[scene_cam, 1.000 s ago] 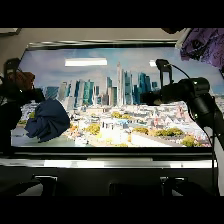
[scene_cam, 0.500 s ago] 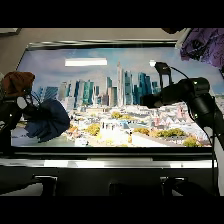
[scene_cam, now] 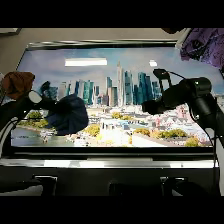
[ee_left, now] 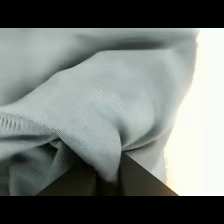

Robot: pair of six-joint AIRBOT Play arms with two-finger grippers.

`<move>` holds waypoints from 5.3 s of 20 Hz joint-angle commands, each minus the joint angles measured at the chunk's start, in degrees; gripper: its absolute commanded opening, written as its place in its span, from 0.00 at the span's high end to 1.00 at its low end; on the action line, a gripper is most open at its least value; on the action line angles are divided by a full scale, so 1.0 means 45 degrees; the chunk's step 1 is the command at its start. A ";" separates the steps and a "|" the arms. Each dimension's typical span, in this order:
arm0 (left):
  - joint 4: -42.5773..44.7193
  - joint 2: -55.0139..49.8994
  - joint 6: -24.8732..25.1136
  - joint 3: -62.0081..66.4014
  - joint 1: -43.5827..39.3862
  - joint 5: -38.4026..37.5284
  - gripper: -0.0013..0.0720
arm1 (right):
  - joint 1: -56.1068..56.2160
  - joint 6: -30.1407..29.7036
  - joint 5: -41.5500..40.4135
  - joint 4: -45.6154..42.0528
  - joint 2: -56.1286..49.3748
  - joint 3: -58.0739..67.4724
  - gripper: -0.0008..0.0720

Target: Fold the clothes and pants, and hang the long-sleeved shirts on hangers.

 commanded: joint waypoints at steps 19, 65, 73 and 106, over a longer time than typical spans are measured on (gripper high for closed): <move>-0.2084 0.1409 -0.0952 0.1107 -0.1001 0.0481 0.19 | -0.4211 -0.0826 0.3094 0.6567 -0.2050 -0.1598 0.41; 0.2433 0.6339 0.0068 1.0025 0.0214 -0.2123 0.96 | -0.1103 -0.0981 0.3332 -0.0758 0.4605 0.6654 0.94; 0.3468 0.5838 -0.1205 0.9020 0.0214 -0.3128 0.96 | -0.1103 0.2166 0.3575 -0.1413 0.2900 0.6649 0.94; 0.1452 0.5353 -0.2021 -0.2977 0.2613 -0.4109 0.23 | -0.7305 -0.2705 0.0359 0.6615 -0.8956 0.4590 0.27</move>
